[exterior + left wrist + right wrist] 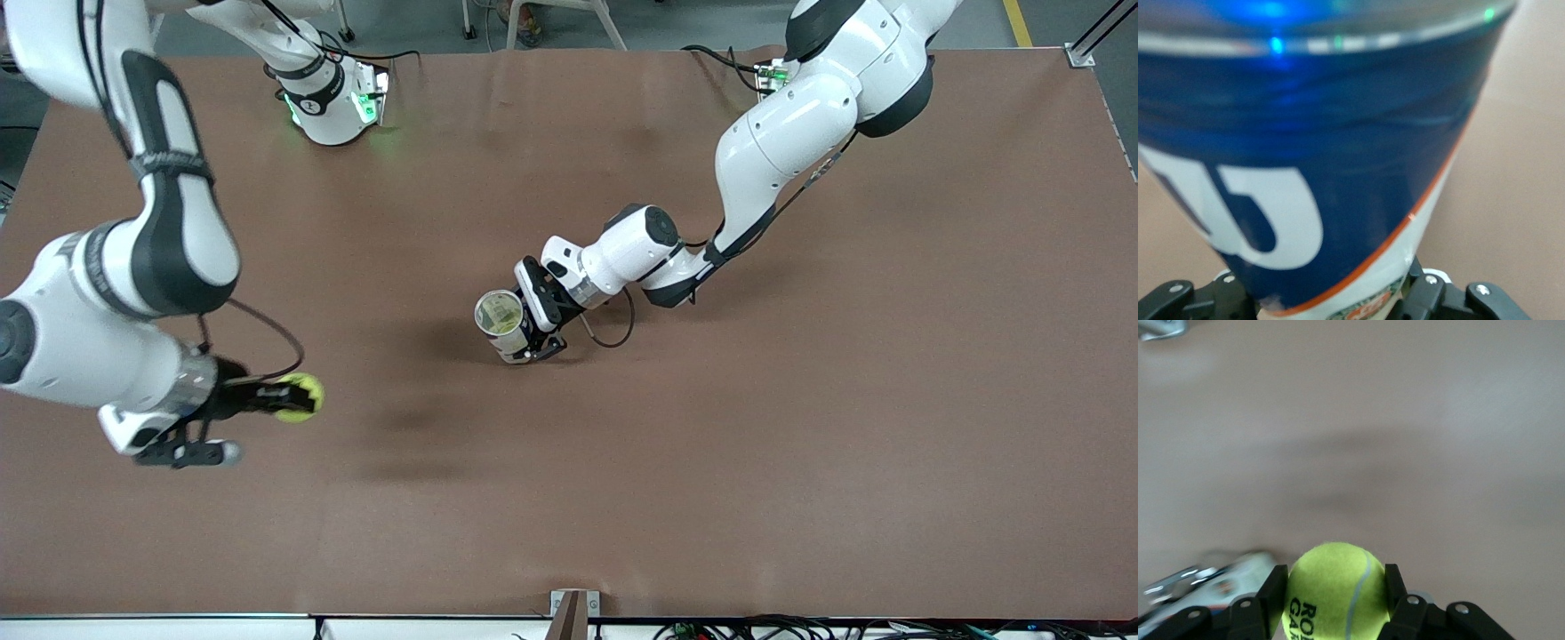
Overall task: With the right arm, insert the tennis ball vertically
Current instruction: 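Carry the second ball over the can and drop it in with the right gripper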
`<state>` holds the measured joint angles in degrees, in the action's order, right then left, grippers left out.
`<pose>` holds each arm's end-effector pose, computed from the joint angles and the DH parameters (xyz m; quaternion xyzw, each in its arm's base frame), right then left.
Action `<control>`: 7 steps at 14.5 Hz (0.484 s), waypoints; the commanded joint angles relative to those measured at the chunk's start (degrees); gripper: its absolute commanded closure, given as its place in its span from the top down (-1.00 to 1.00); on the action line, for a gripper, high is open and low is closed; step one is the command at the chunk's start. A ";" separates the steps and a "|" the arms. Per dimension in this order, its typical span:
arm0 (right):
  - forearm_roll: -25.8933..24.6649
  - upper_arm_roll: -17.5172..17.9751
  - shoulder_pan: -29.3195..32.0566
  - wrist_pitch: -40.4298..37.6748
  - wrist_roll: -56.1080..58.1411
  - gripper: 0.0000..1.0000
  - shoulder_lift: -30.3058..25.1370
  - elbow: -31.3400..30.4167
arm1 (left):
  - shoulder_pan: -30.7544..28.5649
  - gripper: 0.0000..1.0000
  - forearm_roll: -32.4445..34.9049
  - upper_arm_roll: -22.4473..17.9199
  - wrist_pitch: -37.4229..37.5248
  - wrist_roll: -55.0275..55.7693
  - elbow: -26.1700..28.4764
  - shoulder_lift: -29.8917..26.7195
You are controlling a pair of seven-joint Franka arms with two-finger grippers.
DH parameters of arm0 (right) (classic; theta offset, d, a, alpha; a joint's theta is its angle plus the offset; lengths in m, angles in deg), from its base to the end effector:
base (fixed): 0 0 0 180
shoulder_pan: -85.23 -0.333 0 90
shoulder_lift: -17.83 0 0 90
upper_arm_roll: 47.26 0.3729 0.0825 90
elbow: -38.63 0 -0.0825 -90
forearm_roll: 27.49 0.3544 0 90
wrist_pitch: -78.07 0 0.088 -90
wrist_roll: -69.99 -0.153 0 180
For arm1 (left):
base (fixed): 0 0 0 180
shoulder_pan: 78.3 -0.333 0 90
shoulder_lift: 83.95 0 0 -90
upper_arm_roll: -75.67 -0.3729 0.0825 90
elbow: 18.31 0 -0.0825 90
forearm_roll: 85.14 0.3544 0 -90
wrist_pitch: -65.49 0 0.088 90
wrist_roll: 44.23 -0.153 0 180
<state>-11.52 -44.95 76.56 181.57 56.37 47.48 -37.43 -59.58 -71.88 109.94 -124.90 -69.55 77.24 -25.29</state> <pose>0.6847 0.1627 0.4491 -0.9875 0.0602 0.0492 0.1370 0.5381 -0.5548 0.2002 0.7577 -0.4967 0.3409 0.2509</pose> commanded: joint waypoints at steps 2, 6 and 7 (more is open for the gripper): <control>7.05 -0.55 -9.05 -1.55 -17.81 -0.85 -1.52 -2.60 | 0.61 0.54 -0.51 -0.25 -0.16 -0.25 -0.72 -0.12; 7.50 -0.55 -15.93 1.96 -28.81 -0.95 -1.00 -2.69 | 0.61 0.54 -0.68 -0.25 -0.16 -0.26 -0.72 -0.29; 7.50 -0.55 -17.25 2.14 -30.40 -0.95 -0.47 -2.69 | 0.61 0.54 -0.68 -0.25 -0.16 -0.26 -0.72 -0.21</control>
<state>-5.63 -44.83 60.69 182.79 28.94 47.14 -39.16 -59.57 -71.88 109.93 -124.90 -69.55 77.16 -25.30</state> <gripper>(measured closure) 0.366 0.229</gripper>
